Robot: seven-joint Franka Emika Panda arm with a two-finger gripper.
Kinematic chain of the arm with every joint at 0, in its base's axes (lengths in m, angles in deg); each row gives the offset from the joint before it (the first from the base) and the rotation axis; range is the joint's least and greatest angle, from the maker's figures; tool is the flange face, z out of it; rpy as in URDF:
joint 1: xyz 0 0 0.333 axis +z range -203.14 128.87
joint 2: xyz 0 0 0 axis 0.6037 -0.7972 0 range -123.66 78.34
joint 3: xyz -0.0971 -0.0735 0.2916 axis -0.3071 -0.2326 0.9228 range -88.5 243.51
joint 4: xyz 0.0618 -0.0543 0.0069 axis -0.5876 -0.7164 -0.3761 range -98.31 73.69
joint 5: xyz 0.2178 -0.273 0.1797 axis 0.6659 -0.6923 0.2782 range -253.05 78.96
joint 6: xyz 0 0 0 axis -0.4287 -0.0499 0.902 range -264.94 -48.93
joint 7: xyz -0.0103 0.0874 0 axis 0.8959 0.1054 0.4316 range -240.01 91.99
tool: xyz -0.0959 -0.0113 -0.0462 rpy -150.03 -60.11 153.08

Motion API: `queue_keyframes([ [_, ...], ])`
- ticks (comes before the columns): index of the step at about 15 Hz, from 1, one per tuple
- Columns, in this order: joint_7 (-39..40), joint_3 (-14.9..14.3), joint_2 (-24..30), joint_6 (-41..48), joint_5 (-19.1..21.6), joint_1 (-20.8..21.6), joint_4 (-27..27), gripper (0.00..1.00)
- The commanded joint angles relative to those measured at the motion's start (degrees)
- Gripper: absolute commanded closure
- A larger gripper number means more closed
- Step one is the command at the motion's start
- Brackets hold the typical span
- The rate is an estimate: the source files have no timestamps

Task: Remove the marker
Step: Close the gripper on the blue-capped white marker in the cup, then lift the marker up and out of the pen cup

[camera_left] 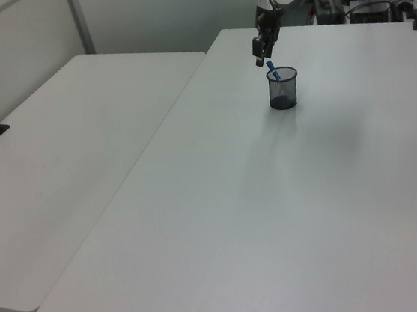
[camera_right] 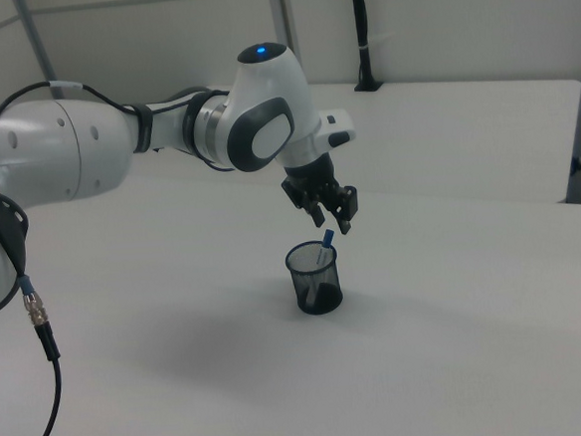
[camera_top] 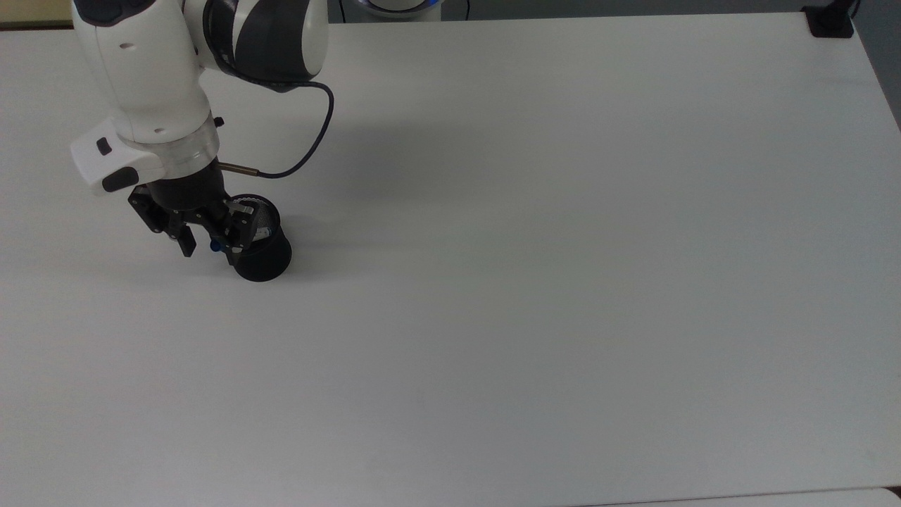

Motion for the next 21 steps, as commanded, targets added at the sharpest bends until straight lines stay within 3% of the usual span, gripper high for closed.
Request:
queue_keyframes([
  [1, 2.0, -0.9, 0.8, 3.0, -0.5, 0.7, -0.5, 0.43],
  [3, 2.7, -0.9, 0.9, 5.0, -0.5, 0.7, -0.5, 0.44],
  [4, 3.1, -0.9, 1.0, 5.5, -0.5, 0.7, -0.5, 0.49],
  [10, 3.3, -0.9, 1.1, 5.6, -0.4, 0.7, -0.5, 1.0],
  [14, 3.0, -1.0, 3.2, 5.6, 0.4, 0.5, 0.1, 1.0],
  [21, 2.6, -0.2, 13.6, 5.9, 3.4, 0.4, 1.2, 1.0],
])
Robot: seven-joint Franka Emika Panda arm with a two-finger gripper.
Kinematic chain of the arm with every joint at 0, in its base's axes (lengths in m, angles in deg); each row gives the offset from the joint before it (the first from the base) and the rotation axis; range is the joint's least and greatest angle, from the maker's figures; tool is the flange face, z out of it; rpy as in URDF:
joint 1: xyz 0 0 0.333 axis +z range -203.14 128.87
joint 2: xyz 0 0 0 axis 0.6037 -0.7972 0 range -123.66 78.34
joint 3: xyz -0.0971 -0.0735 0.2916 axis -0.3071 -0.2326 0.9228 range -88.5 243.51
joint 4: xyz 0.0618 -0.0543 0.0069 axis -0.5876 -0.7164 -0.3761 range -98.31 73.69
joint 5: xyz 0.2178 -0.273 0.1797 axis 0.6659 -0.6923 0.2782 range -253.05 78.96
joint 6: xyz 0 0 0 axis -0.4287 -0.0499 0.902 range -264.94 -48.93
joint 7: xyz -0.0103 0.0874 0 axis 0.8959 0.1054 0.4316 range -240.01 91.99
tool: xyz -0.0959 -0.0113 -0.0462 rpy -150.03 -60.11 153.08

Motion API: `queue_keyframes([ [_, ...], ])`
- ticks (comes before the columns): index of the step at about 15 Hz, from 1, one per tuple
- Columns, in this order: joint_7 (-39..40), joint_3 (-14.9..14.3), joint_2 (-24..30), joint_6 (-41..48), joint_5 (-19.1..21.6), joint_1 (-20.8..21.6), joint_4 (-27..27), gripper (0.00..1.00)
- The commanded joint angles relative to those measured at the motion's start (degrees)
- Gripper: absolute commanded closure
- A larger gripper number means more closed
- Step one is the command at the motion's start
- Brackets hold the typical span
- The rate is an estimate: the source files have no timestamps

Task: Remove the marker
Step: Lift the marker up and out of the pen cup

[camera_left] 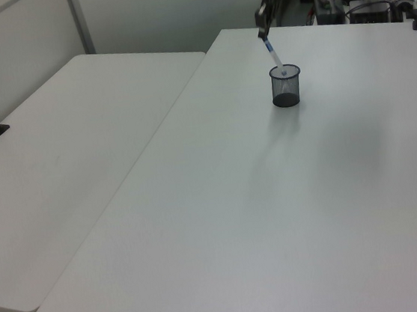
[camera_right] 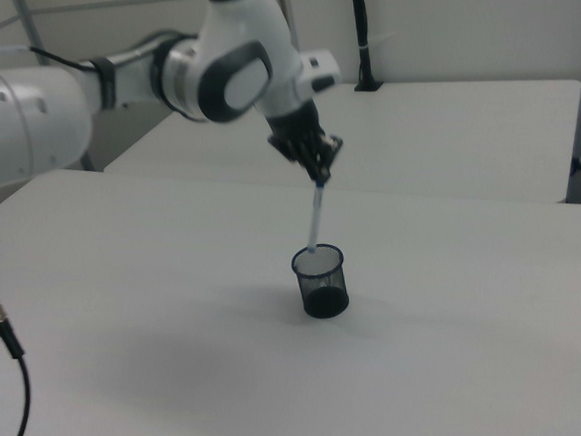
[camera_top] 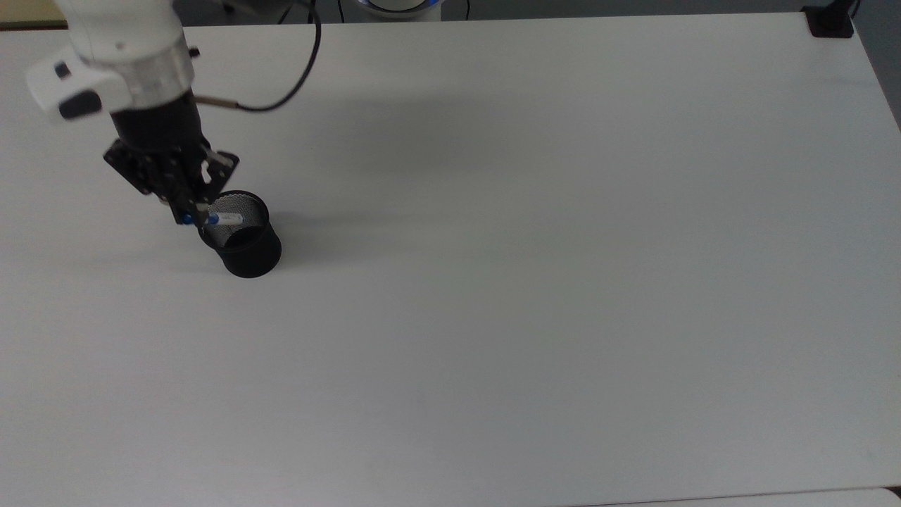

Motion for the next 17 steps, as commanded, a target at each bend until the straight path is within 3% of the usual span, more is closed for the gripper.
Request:
queue_keyframes([
  [1, 0.6, 0.3, 7.5, 3.0, 1.5, 0.5, -0.6, 1.0],
  [5, 0.5, 1.3, 12.1, 12.6, 2.8, 2.2, 0.2, 1.0],
  [8, 0.5, 2.0, 11.9, 20.9, 4.0, 3.3, 0.5, 1.0],
  [10, 0.6, 3.3, 11.7, 25.1, 3.6, 6.4, -0.3, 1.0],
  [13, 0.5, 3.4, 9.3, 30.2, 3.4, 10.6, -2.0, 0.99],
  [17, -0.9, 3.3, 2.2, 29.7, 1.3, 15.9, -3.6, 0.99],
])
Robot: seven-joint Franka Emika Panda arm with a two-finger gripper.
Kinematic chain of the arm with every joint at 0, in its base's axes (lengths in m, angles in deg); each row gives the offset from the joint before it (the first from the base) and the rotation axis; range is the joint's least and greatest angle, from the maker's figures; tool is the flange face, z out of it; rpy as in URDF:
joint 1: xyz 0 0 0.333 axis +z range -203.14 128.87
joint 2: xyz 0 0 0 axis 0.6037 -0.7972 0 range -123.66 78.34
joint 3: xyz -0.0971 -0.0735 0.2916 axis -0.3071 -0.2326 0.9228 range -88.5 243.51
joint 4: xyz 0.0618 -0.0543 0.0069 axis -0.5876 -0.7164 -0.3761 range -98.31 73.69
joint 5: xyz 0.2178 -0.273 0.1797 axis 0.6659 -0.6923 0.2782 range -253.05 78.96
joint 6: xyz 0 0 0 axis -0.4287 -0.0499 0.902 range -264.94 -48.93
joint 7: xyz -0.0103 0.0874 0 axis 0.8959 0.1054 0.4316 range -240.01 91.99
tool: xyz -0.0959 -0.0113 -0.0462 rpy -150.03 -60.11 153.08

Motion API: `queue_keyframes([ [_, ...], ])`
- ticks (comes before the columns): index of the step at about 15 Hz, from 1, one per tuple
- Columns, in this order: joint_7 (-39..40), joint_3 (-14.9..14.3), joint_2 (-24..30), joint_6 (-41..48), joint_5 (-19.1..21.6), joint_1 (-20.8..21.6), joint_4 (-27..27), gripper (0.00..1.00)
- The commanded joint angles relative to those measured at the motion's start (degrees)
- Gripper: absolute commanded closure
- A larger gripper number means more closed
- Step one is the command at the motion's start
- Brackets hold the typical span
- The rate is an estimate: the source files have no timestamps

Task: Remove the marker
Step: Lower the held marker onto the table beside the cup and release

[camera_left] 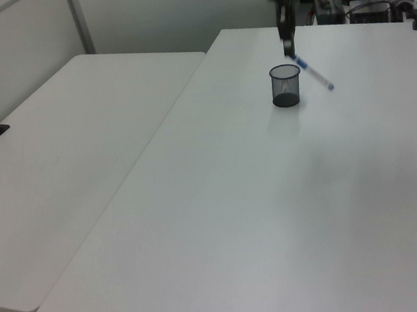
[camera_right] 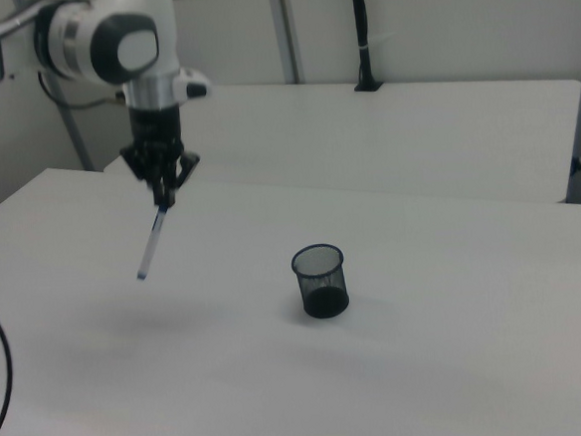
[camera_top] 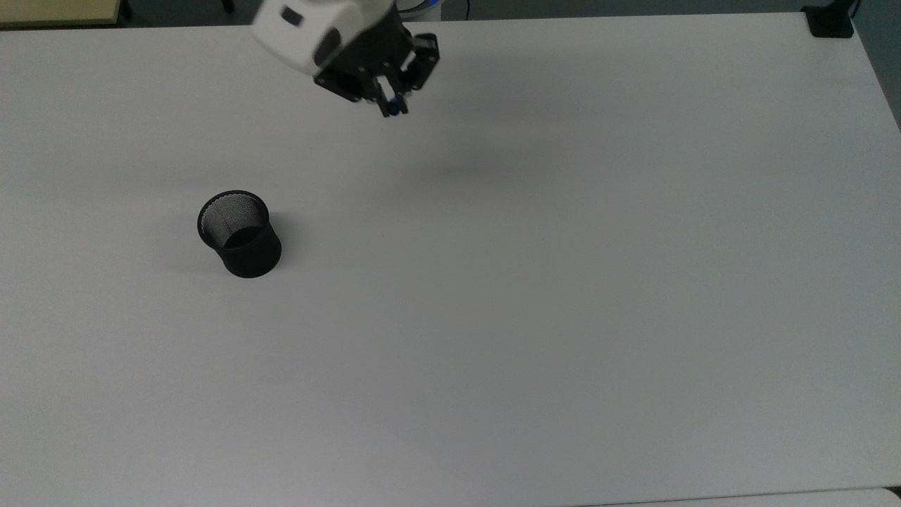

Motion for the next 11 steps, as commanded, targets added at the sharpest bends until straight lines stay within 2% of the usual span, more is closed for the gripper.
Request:
queue_keyframes([
  [1, -1.0, -0.6, -6.8, -0.2, -2.9, 3.7, -1.2, 0.99],
  [4, -0.9, -0.7, -11.1, -0.9, -4.4, 3.5, -1.1, 0.99],
  [7, -1.0, -0.8, -11.4, -4.0, -5.3, 3.3, -3.3, 0.98],
  [11, -3.2, -0.8, -13.3, -8.2, -6.5, 3.3, -3.6, 0.81],
])
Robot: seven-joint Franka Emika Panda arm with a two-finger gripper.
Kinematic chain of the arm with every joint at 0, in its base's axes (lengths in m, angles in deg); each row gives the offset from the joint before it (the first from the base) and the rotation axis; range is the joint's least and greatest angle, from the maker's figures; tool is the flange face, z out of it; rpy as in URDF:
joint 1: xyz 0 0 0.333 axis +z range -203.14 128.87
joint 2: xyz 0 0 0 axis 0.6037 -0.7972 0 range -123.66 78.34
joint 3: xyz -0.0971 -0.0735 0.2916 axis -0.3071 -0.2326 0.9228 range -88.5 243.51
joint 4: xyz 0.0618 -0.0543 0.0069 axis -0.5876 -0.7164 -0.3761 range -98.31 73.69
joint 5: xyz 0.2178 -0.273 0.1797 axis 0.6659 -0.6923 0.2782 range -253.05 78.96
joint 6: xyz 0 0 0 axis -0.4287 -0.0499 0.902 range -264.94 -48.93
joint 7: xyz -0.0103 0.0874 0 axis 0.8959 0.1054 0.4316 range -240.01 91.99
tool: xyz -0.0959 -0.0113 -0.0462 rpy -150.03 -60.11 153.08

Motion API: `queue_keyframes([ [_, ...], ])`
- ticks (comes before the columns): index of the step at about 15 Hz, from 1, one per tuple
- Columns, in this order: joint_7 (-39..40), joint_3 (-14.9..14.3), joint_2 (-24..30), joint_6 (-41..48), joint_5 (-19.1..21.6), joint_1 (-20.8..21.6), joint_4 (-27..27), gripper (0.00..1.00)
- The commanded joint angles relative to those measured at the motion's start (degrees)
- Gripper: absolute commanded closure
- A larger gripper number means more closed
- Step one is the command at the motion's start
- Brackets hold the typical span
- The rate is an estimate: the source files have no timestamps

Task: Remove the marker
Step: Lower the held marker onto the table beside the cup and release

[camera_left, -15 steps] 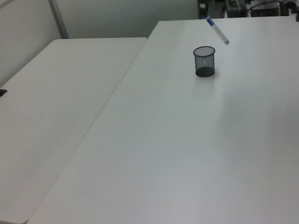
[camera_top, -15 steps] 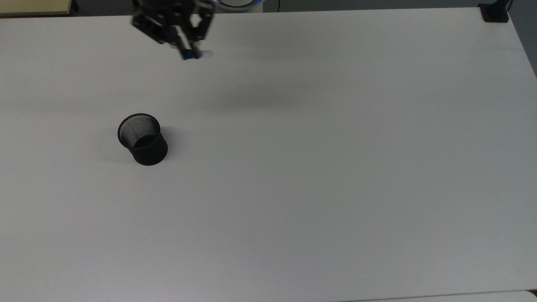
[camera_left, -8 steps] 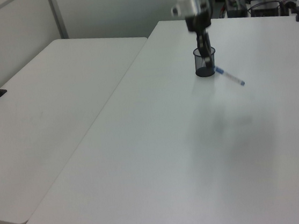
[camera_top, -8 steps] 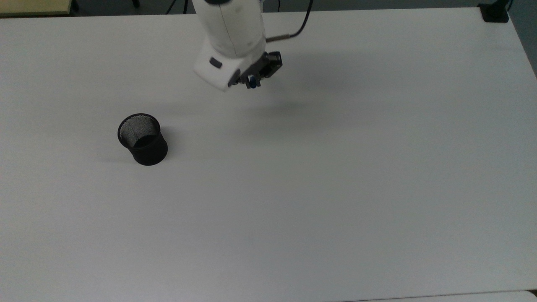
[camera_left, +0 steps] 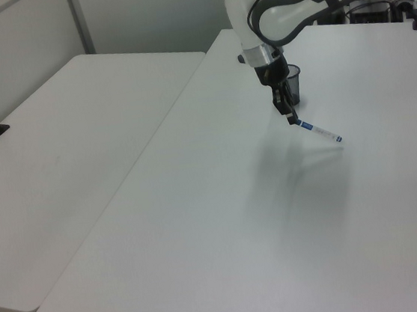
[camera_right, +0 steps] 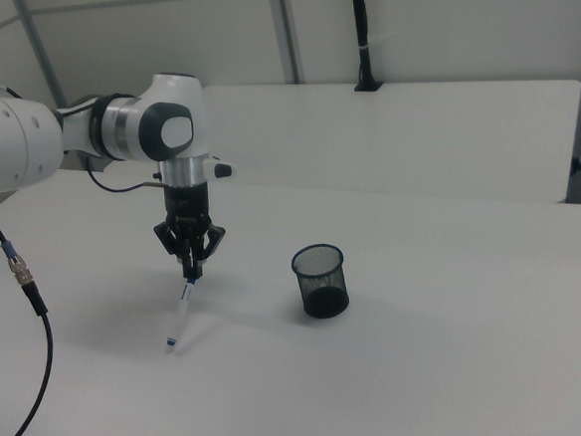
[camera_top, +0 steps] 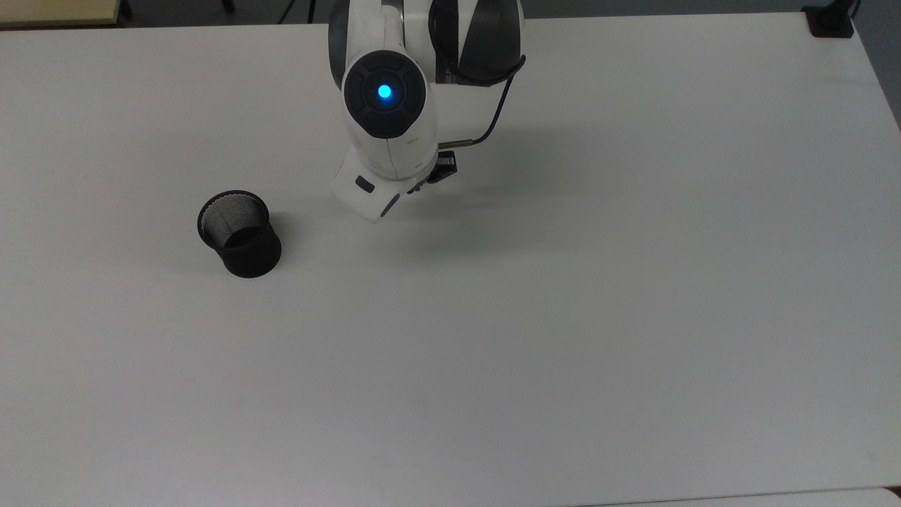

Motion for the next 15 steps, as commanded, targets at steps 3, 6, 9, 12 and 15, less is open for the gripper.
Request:
queue_keyframes([
  [3, -2.2, -0.5, -0.7, -3.7, -1.6, 0.5, -1.5, 0.59],
  [6, -3.6, -0.5, -0.8, -4.8, -2.3, 0.5, -1.5, 0.1],
  [9, -5.4, -0.5, 1.3, -4.6, -3.9, 0.4, -1.0, 0.0],
  [12, -5.6, -0.5, 8.9, -3.7, -4.5, -2.1, -1.4, 0.0],
  [15, -9.5, -0.5, 15.2, -2.9, -5.1, -4.2, -1.4, 0.0],
])
